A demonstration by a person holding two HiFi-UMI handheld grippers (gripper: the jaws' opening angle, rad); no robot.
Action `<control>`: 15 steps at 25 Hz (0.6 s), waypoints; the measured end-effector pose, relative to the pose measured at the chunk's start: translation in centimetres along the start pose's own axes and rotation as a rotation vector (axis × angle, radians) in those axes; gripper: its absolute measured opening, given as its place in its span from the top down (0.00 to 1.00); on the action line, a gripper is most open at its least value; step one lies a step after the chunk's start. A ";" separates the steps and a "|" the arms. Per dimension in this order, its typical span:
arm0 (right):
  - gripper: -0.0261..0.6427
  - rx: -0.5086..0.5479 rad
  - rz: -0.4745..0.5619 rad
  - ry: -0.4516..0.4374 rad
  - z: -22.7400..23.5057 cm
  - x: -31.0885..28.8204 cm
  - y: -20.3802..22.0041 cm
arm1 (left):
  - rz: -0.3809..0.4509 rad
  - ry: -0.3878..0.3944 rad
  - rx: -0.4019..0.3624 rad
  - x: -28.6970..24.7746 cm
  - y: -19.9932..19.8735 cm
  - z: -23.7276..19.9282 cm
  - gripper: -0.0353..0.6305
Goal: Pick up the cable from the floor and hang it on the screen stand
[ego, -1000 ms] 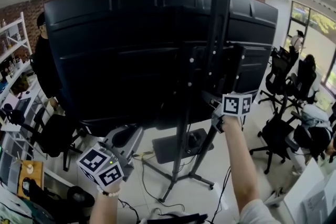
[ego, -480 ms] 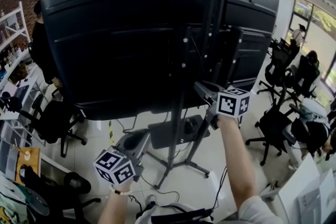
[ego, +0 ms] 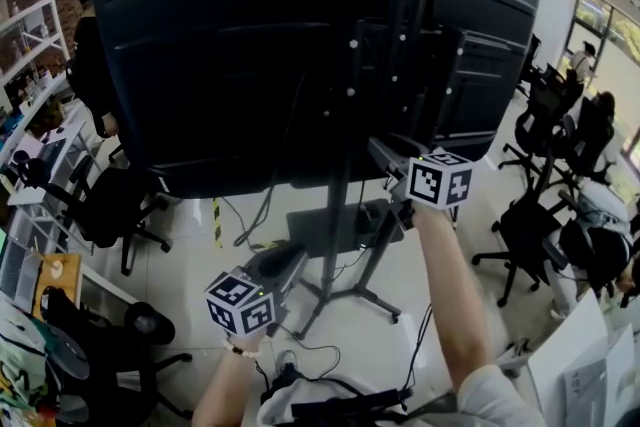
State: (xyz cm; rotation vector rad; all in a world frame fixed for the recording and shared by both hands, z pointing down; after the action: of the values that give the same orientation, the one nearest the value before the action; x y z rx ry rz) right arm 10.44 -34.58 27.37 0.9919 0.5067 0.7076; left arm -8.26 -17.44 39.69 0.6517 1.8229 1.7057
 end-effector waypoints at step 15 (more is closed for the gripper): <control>0.84 -0.085 0.071 0.029 -1.3 17.3 9.9 | -0.055 0.078 0.135 -0.6 5.6 11.6 0.95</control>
State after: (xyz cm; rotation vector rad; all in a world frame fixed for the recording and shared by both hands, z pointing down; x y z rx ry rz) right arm 18.24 -17.60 34.29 0.9249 0.4647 0.8019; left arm 0.00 -9.02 44.85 0.5904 2.0055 1.6035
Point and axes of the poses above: the fingertips, and each gripper's own axes: x backward along the fingers, z to its right, y out of its underside, the point moved 4 cm from there along x, backward along the fingers, and after that the axes turned 15 degrees about -x, right-handed, at the moved point
